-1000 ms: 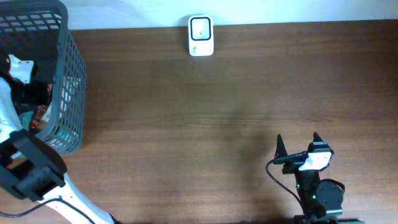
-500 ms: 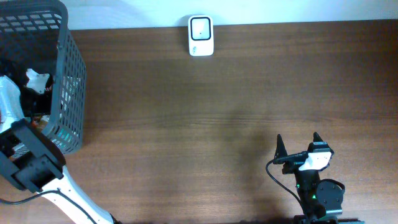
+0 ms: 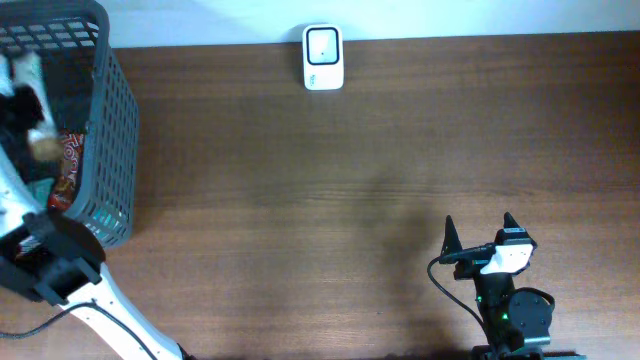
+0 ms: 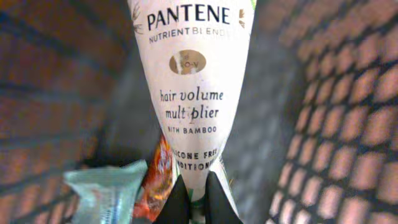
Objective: Scan the item barcode
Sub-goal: 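Grasp the white Pantene tube and lift it out with left gripper, then place the Pantene tube on the table below the scanner, release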
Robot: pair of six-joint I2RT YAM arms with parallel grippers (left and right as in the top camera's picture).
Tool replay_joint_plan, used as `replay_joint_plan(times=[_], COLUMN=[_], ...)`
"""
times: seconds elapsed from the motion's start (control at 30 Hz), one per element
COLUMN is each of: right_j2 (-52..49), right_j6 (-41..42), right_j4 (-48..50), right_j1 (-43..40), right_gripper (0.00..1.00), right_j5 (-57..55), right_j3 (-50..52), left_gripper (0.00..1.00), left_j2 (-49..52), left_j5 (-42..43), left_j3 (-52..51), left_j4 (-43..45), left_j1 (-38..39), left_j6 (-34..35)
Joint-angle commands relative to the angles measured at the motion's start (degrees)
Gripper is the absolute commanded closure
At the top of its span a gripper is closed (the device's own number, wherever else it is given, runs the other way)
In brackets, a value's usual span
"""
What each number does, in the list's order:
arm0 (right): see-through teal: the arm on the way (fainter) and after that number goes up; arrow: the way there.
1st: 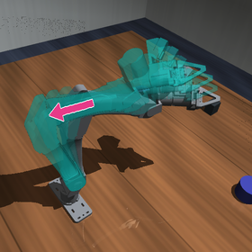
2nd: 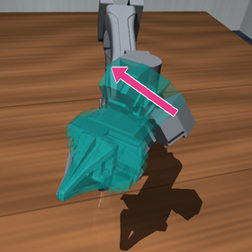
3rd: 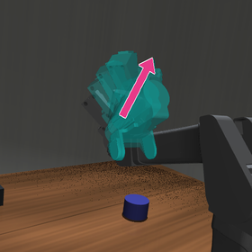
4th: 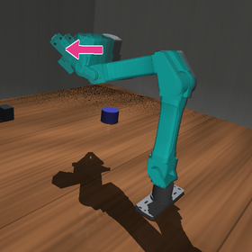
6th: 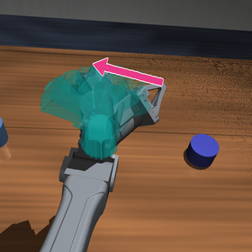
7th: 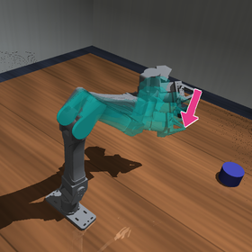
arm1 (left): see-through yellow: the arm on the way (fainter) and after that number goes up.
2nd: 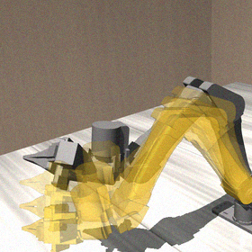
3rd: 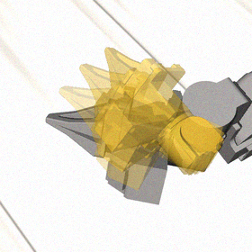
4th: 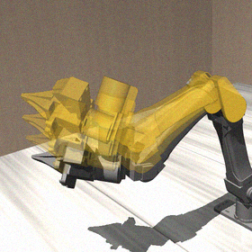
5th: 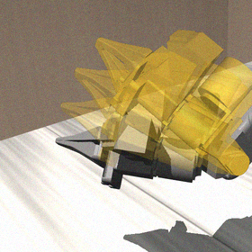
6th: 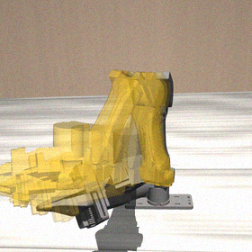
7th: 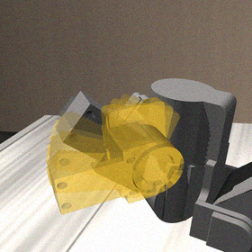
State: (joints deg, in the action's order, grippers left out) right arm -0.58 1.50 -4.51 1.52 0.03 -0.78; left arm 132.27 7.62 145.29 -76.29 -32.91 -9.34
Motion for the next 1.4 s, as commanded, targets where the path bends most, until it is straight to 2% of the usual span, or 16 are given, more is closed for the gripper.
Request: replay_joint_plan(times=[0.0,0.07,0.1,0.17,0.3,0.47,0.5,0.53,0.6,0.77,0.8,0.87,1.03,1.2,1.33,1.37], right_j2=[0.4,0.4,0.4,0.4,0.4,0.4,0.4,0.4,0.4,0.4,0.4,0.4,0.4,0.4,0.4,0.4], right_j6=[0.5,0.5,0.5,0.5,0.5,0.5,0.5,0.5,0.5,0.5,0.5,0.5,0.5,0.5,0.5,0.5], right_j4=[-0.2,-0.2,-0.2,-0.2,-0.2,-0.2,-0.2,-0.2,-0.2,-0.2,-0.2,-0.2,-0.2,-0.2,-0.2,-0.2], right_j1=[-0.3,-0.3,-0.3,-0.3,-0.3,-0.3,-0.3,-0.3,-0.3,-0.3,-0.3,-0.3,-0.3,-0.3,-0.3,-0.3], right_gripper=[0.01,0.01,0.02,0.01,0.02,0.01,0.01,0.01,0.01,0.01,0.01,0.01,0.01,0.01,0.01,0.01], right_j5=[-0.3,-0.3,-0.3,-0.3,-0.3,-0.3,-0.3,-0.3,-0.3,-0.3,-0.3,-0.3,-0.3,-0.3,-0.3,-0.3], right_j3=[0.5,0.5,0.5,0.5,0.5,0.5,0.5,0.5,0.5,0.5,0.5,0.5,0.5,0.5,0.5,0.5], left_gripper=[1.00,1.00,1.00,1.00,1.00,1.00,1.00,1.00,1.00,1.00,1.00,1.00,1.00,1.00,1.00,1.00], left_j2=[-3.0,-4.2,-5.4,-8.0,-13.5,-21.3,-22.1,-23.1,-23.7,-23.6,-23.6,-23.5,-23.5,-23.5,-23.5,-23.5], left_j5=[11.2,17.8,18.1,18.1,18.1,19.7,22.5,27.2,31.4,31.1,27.7,15.1,-2.4,-2.9,-2.9,-3.0], left_j3=[9.4,11.8,12.5,13.3,13.9,13.9,13.9,13.9,13.9,12.9,12.0,9.4,-3.6,-23.0,-35.9,-40.4], left_j4=[-1.4,0.4,1.3,2.6,5.8,6.2,6.3,6.9,6.8,6.5,5.6,2.6,2.4,11.6,20.0,24.4], left_j1=[0.1,0.1,0.1,0.1,0.1,0.2,0.5,1.8,5.9,20.4,24.1,32.3,45.1,52.0,56.0,57.8], left_j6=[5.5,8.0,12.9,18.6,19.5,42.4,43.3,43.2,42.1,32.7,32.8,32.8,32.9,37.1,37.2,37.2])
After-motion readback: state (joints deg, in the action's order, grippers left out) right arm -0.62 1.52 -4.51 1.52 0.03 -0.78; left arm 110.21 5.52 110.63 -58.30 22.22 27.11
